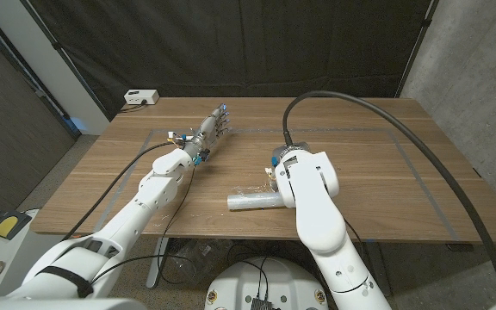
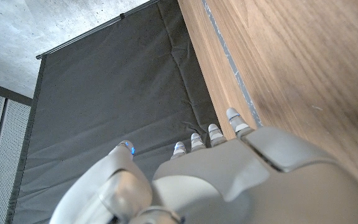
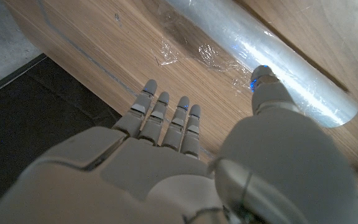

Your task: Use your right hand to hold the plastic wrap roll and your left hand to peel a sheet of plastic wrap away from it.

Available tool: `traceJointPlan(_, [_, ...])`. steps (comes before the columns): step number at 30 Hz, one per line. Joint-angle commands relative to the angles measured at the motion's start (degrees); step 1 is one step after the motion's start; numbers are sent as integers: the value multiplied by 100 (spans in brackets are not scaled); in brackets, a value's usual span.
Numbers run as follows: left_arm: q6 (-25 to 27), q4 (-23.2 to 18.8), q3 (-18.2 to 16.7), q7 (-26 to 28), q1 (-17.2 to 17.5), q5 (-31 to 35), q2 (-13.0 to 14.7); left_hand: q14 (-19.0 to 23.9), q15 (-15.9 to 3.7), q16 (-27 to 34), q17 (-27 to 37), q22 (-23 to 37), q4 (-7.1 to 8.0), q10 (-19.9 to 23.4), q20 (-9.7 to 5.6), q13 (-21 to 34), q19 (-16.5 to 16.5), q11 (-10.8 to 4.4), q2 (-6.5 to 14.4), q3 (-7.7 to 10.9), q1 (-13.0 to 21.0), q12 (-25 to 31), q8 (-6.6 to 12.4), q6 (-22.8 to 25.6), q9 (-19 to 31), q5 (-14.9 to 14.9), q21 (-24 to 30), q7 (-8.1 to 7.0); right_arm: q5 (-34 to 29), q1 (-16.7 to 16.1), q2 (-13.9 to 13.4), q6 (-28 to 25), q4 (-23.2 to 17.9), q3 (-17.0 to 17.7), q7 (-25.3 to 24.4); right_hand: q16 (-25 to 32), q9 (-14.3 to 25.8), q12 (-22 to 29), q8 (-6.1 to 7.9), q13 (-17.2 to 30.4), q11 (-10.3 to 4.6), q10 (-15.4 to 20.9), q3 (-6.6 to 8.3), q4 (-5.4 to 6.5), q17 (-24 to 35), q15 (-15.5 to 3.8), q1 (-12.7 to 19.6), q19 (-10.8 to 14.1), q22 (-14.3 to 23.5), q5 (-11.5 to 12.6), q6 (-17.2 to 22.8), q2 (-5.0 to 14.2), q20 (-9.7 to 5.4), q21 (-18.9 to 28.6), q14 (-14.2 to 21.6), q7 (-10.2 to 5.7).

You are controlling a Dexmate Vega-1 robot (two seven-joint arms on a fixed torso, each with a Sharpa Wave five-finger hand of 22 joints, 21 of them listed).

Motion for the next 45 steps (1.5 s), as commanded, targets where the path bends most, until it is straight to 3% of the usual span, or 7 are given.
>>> traceJointPlan(1, [-33,178,51,-64,-123,2,-51,7,25,-2,22,14,-6,-3,27,26,-58,10,-41,-15,-19,-10,-5,-19,24,31,-13,-7,-178,-12,-242,-39,264,-207,-272,52,25,74,42,37,-33,158,-97,7,18,-806,116,50,16,74,27,-4,-51,28,123,8])
traceJointPlan(5, [-58,274,71,-77,-174,7,-75,14,17,0,22,14,-3,0,12,26,-55,10,-44,-23,-28,-9,-6,-21,24,35,-15,-9,-177,-23,-269,-72,355,-213,-298,30,24,56,31,52,1,112,-194,37,28,-785,111,56,21,103,12,-8,-85,21,104,51])
traceJointPlan(9, [-71,333,87,-86,-210,14,-82,12,22,-1,22,14,0,-1,23,26,-55,17,-47,-32,-37,-10,-7,-22,24,39,-19,-5,-93,-34,-269,-119,408,-182,-332,-9,16,-3,-15,58,138,-21,-301,69,40,-687,122,83,28,163,-68,25,-142,18,34,183])
traceJointPlan(14, [-79,424,108,-115,-262,7,-98,17,16,0,22,15,3,2,27,27,-53,24,-52,-43,-49,-10,-8,-24,24,44,-22,-6,-6,-62,-260,-194,483,-162,-399,8,14,-10,0,58,199,-29,-341,95,52,-668,118,113,31,210,-17,63,-173,23,78,182])
traceJointPlan(28, [-119,668,168,-200,-411,-2,-125,18,7,-2,22,16,11,0,30,26,-48,17,-59,-71,-81,-13,-9,-24,24,59,-33,2,31,-145,-210,-435,733,-142,-503,38,10,43,59,59,143,142,-388,118,65,-713,168,162,39,314,174,136,-204,32,218,117])
traceJointPlan(37, [-101,642,167,-196,-401,-24,-90,28,27,0,22,16,14,-2,29,26,-44,26,-60,-88,-99,-15,-10,-27,24,70,-40,1,144,-224,-187,-585,860,-111,-653,54,7,102,131,58,90,333,-335,115,74,-734,305,197,46,413,399,272,-215,43,321,83])
traceJointPlan(45, [-76,612,167,-193,-397,-33,-65,9,25,-8,22,16,16,0,26,26,-42,21,-61,-100,-111,-15,-9,-24,23,78,-46,1,265,-240,-224,-609,910,-100,-798,60,-1,155,197,54,-19,534,-296,105,71,-843,444,235,53,474,646,329,-255,60,456,-96])
